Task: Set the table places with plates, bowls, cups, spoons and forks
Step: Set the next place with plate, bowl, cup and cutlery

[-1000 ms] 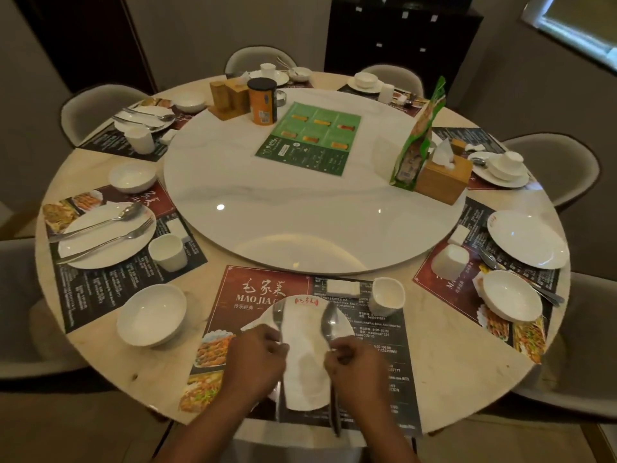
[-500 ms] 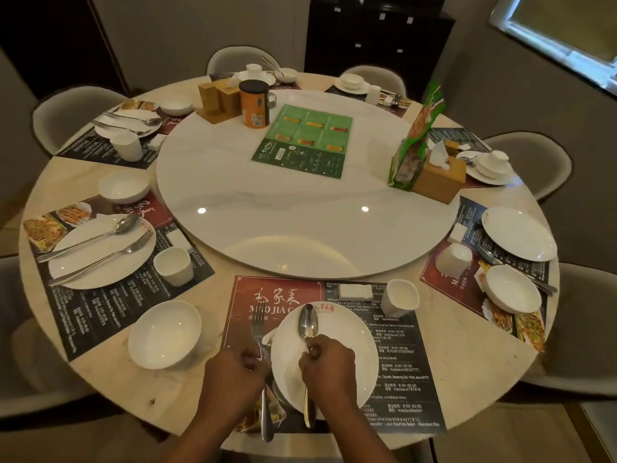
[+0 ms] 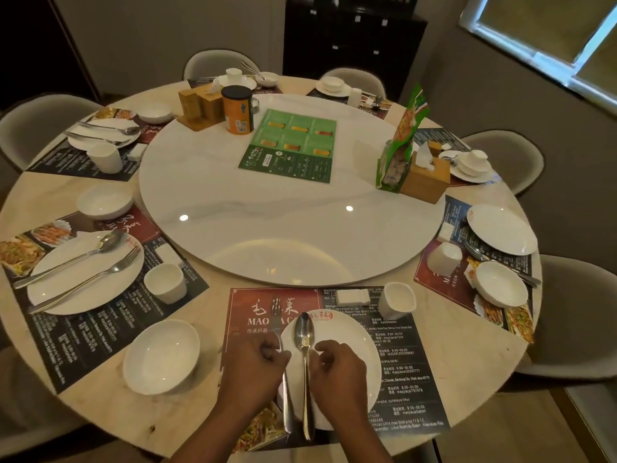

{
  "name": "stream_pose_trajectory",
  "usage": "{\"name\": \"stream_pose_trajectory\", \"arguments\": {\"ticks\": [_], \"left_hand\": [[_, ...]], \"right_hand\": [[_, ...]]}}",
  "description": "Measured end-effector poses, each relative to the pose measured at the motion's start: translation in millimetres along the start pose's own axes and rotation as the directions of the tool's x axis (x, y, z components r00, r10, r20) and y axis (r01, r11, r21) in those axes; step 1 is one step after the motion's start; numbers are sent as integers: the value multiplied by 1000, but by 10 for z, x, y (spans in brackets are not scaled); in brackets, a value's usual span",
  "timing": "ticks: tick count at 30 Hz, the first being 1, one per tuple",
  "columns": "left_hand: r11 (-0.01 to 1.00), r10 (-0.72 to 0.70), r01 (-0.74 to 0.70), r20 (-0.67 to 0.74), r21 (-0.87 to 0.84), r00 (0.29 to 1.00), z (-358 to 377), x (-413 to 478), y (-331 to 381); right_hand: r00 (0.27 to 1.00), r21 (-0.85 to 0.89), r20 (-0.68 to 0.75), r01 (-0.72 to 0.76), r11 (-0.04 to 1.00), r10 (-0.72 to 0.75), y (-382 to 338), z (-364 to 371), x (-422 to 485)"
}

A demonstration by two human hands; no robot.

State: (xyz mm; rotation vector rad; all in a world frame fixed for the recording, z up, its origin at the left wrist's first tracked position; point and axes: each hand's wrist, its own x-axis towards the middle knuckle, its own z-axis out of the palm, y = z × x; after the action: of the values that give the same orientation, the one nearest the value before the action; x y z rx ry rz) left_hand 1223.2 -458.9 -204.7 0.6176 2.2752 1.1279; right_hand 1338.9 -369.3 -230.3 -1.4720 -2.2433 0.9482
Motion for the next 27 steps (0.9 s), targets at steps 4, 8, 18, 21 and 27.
{"name": "stream_pose_trajectory", "arguments": {"ticks": [4,8,18,21,27], "left_hand": [[985,-89,106,126,-140,988,273,-2,169],[963,-157,188,166,-192,974,557,8,310],[994,-36,27,88,102,995,725,-40,284],[966,36,-41,23,254,999,632,-79,162],[938,59,-68,39,339,998,582,-143,8]], "right_hand": [[995,265,95,-4,964,-22,42,-320,-25],[980,194,181,51,980,-86,162,-540,-69],[988,-5,152,-37,999,37,383,-455,61],[979,-40,189,-70,997,76,395,-368,85],[974,-43,202,-91,995,98,425,-307,99]]}}
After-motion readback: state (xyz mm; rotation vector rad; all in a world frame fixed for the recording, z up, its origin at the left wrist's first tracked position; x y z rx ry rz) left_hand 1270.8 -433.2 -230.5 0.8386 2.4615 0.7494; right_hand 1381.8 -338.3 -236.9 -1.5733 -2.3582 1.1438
